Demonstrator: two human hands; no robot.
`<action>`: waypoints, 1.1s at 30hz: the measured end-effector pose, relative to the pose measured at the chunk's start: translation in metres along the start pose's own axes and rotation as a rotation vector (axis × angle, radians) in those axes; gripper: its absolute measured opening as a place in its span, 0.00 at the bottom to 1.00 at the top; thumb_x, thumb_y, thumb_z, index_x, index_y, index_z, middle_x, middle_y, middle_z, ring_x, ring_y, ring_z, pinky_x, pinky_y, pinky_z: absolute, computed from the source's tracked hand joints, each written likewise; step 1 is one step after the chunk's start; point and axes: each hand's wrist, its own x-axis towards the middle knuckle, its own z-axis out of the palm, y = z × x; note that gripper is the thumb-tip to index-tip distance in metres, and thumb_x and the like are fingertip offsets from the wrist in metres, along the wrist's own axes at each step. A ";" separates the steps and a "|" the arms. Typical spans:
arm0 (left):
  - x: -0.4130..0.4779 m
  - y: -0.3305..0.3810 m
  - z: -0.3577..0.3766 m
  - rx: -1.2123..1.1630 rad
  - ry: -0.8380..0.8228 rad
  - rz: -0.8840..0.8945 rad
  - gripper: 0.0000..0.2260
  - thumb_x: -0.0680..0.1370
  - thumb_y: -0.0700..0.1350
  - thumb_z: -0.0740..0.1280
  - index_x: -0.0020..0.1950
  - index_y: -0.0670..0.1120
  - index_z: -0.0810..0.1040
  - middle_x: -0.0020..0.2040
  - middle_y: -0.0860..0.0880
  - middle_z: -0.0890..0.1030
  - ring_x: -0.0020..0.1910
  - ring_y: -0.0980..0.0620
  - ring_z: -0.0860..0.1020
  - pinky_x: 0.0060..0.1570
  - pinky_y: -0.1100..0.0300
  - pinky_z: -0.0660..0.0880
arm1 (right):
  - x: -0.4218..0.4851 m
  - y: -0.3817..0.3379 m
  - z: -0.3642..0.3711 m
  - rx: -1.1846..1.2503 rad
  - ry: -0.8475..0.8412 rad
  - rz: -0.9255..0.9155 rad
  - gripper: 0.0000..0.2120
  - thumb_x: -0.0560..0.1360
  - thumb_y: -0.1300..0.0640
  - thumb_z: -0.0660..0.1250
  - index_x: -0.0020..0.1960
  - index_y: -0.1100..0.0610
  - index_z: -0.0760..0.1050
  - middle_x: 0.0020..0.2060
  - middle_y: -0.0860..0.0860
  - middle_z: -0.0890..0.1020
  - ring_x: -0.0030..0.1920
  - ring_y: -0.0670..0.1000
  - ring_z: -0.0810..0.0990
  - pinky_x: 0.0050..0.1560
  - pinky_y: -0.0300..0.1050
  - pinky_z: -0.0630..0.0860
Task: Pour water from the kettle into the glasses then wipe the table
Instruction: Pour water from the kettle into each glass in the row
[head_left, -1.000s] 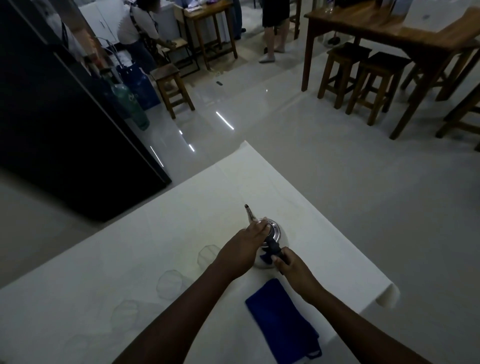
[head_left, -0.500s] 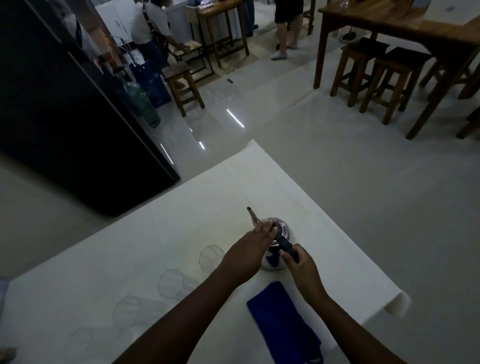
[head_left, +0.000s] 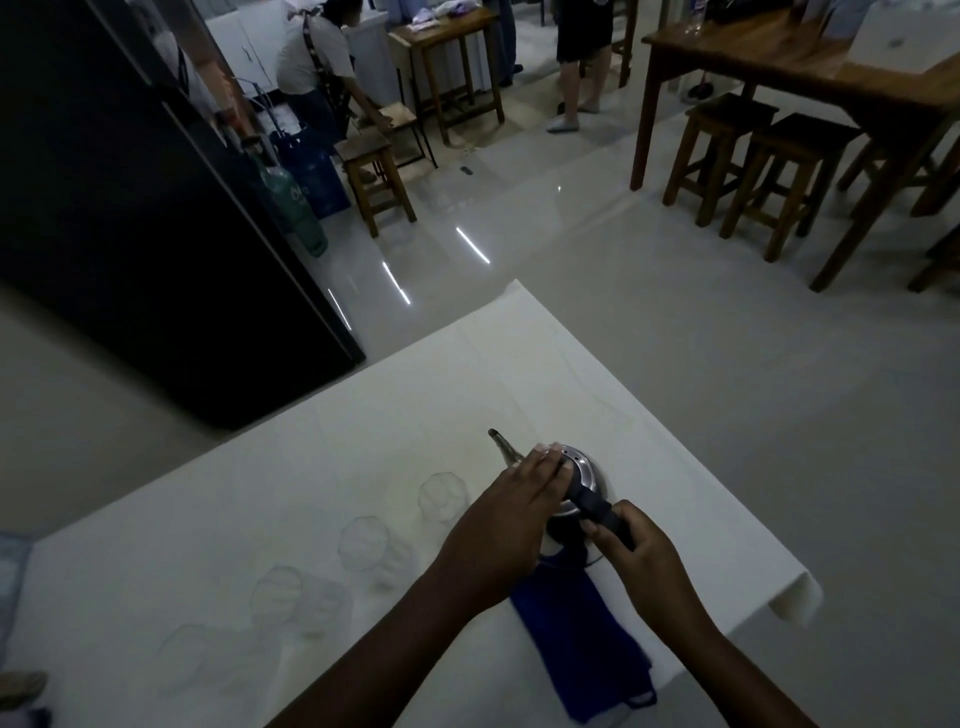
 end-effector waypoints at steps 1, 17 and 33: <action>-0.007 0.004 -0.006 -0.001 0.008 0.006 0.29 0.74 0.42 0.45 0.76 0.43 0.57 0.77 0.44 0.57 0.76 0.48 0.51 0.71 0.56 0.48 | -0.007 -0.004 0.001 -0.010 -0.005 -0.007 0.08 0.75 0.56 0.66 0.38 0.54 0.71 0.29 0.46 0.74 0.28 0.38 0.73 0.29 0.29 0.70; -0.165 0.011 -0.057 0.016 0.070 0.035 0.25 0.79 0.43 0.53 0.76 0.43 0.55 0.78 0.45 0.56 0.76 0.49 0.50 0.73 0.51 0.54 | -0.127 -0.045 0.094 -0.065 -0.016 -0.010 0.09 0.74 0.55 0.67 0.39 0.60 0.72 0.28 0.48 0.77 0.28 0.43 0.72 0.33 0.37 0.68; -0.311 -0.045 -0.078 -0.015 0.141 -0.039 0.21 0.82 0.48 0.54 0.74 0.42 0.61 0.76 0.43 0.61 0.75 0.47 0.55 0.72 0.55 0.54 | -0.190 -0.059 0.226 -0.115 -0.181 -0.008 0.09 0.74 0.56 0.67 0.37 0.59 0.73 0.29 0.51 0.76 0.29 0.41 0.72 0.34 0.42 0.68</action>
